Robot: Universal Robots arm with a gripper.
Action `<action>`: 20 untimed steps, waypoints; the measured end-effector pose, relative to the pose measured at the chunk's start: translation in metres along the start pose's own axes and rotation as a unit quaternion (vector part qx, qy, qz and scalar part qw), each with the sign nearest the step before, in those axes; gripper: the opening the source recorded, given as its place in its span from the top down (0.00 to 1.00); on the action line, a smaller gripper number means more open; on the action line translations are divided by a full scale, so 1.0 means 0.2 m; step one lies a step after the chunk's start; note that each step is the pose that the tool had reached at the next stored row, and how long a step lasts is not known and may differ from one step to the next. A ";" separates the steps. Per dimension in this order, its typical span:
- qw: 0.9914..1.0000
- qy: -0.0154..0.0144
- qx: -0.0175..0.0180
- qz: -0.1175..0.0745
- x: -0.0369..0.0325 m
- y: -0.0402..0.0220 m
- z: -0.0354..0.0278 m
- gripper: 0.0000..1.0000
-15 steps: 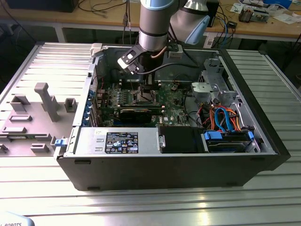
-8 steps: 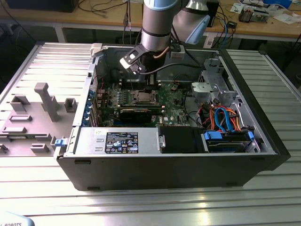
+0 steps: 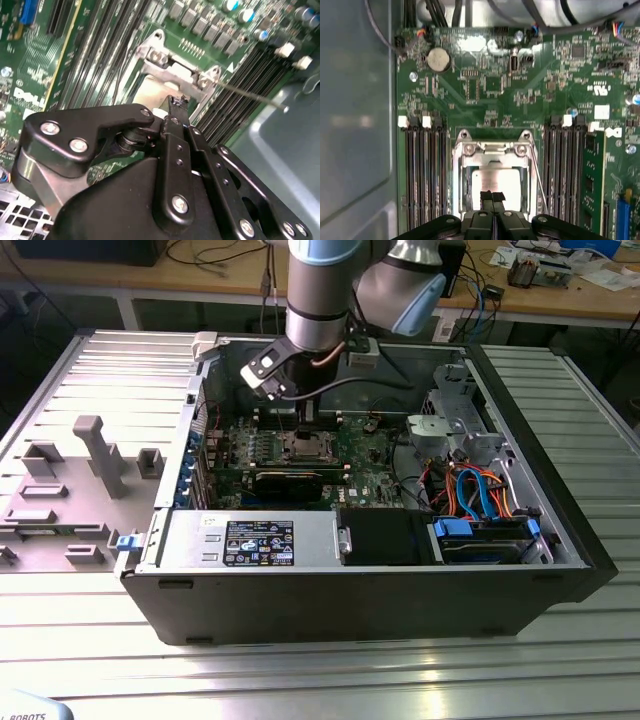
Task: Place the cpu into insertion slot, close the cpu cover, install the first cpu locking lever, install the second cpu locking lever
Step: 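Close the cpu cover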
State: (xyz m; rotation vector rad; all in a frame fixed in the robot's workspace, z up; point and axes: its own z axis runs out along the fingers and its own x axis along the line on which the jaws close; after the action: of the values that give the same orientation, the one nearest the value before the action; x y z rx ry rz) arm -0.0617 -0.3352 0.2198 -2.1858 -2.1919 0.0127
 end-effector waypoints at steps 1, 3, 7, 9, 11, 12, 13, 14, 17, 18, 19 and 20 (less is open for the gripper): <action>1.000 0.000 0.000 0.000 0.000 -0.010 0.002 0.89; 1.000 0.000 0.001 0.000 -0.001 -0.026 0.008 0.89; 1.000 0.000 0.001 0.000 -0.003 -0.046 0.031 0.89; 1.000 0.000 0.001 0.000 -0.004 -0.054 0.046 0.89; 1.000 0.000 0.001 0.000 -0.004 -0.056 0.057 0.89; 1.000 0.000 0.001 0.000 -0.005 -0.056 0.062 0.89; 1.000 0.000 0.001 0.000 -0.005 -0.056 0.066 0.89; 1.000 0.000 0.001 0.000 -0.005 -0.056 0.067 0.89; 1.000 0.000 0.001 0.000 -0.004 -0.056 0.064 0.89; 1.000 0.000 0.001 0.000 -0.004 -0.057 0.054 0.89; 1.000 0.000 0.001 0.000 -0.004 -0.057 0.053 0.89; 1.000 0.000 0.001 0.000 -0.004 -0.057 0.053 0.89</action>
State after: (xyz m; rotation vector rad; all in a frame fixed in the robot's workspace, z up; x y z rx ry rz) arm -0.0735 -0.3358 0.2097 -2.1848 -2.1907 0.0137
